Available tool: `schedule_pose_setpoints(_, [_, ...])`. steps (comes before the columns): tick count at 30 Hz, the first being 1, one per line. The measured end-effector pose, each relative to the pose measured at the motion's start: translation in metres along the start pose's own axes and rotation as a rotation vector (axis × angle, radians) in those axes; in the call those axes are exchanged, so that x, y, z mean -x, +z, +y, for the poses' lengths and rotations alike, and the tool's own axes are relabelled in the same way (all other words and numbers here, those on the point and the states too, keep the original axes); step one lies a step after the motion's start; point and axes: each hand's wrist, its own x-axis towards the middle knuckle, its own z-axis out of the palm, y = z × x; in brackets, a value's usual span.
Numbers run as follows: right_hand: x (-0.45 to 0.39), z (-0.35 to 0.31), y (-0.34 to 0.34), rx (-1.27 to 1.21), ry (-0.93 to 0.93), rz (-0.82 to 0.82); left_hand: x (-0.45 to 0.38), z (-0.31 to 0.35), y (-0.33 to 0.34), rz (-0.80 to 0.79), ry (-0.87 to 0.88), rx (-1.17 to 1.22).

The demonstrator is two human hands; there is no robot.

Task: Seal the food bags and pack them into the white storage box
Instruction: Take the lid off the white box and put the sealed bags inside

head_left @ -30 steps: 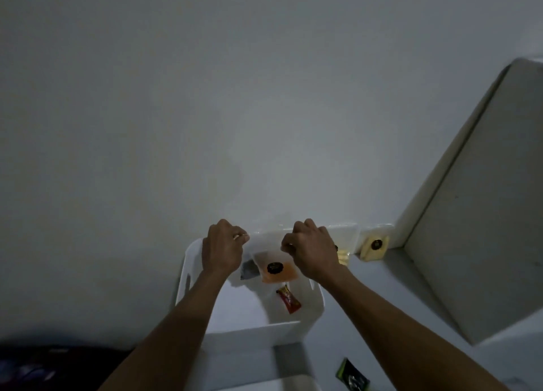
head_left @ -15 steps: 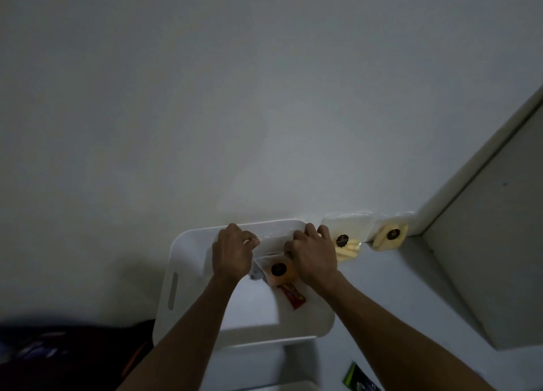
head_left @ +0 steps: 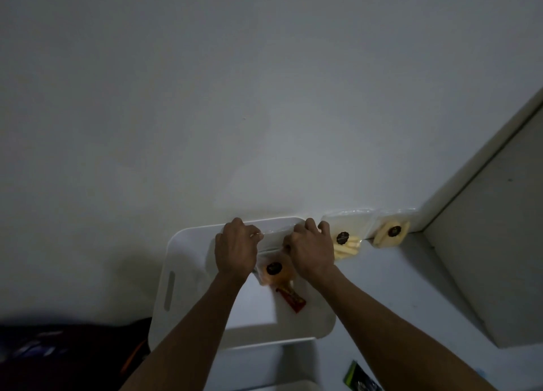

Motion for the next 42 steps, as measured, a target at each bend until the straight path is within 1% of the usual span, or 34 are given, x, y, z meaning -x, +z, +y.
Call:
schedule_pose_setpoints(4, [0.002, -0.003, 0.007, 0.073, 0.023, 0.041, 0.003, 0.005, 0.000, 0.048, -0.043, -0.002])
schedule_pose_setpoints(8, [0.001, -0.003, 0.005, 0.062, 0.044, 0.080, 0.007, 0.004, 0.000, 0.093, -0.088, 0.027])
schedule_pose_setpoints(13, [0.004, -0.001, 0.001, 0.048, 0.050, 0.111, 0.015, 0.007, -0.007, 0.086, -0.129, 0.081])
schedule_pose_setpoints(17, [0.017, 0.001, -0.015, 0.024, 0.086, 0.141, 0.029, 0.009, -0.023, 0.110, -0.098, 0.117])
schedule_pose_setpoints(24, [0.063, 0.023, -0.069, -0.085, 0.247, 0.209, 0.052, 0.044, -0.059, 0.158, -0.006, 0.175])
schedule_pose_setpoints(27, [0.088, 0.048, -0.084, -0.103, 0.315, 0.234, 0.064, 0.065, -0.060, 0.163, 0.059, 0.207])
schedule_pose_setpoints(29, [0.104, 0.074, -0.091, -0.108, 0.361, 0.216, 0.072, 0.085, -0.057, 0.154, 0.106, 0.204])
schedule_pose_setpoints(34, [0.120, 0.147, -0.095, -0.124, 0.437, 0.191, 0.076, 0.136, -0.031, 0.109, 0.228, 0.074])
schedule_pose_setpoints(38, [0.102, 0.204, -0.082, -0.134, 0.452, 0.151, 0.055, 0.169, 0.002, 0.105, 0.244, -0.113])
schedule_pose_setpoints(42, [0.072, 0.253, -0.062, -0.157, 0.416, 0.099, 0.028, 0.192, 0.036, 0.118, 0.202, -0.237])
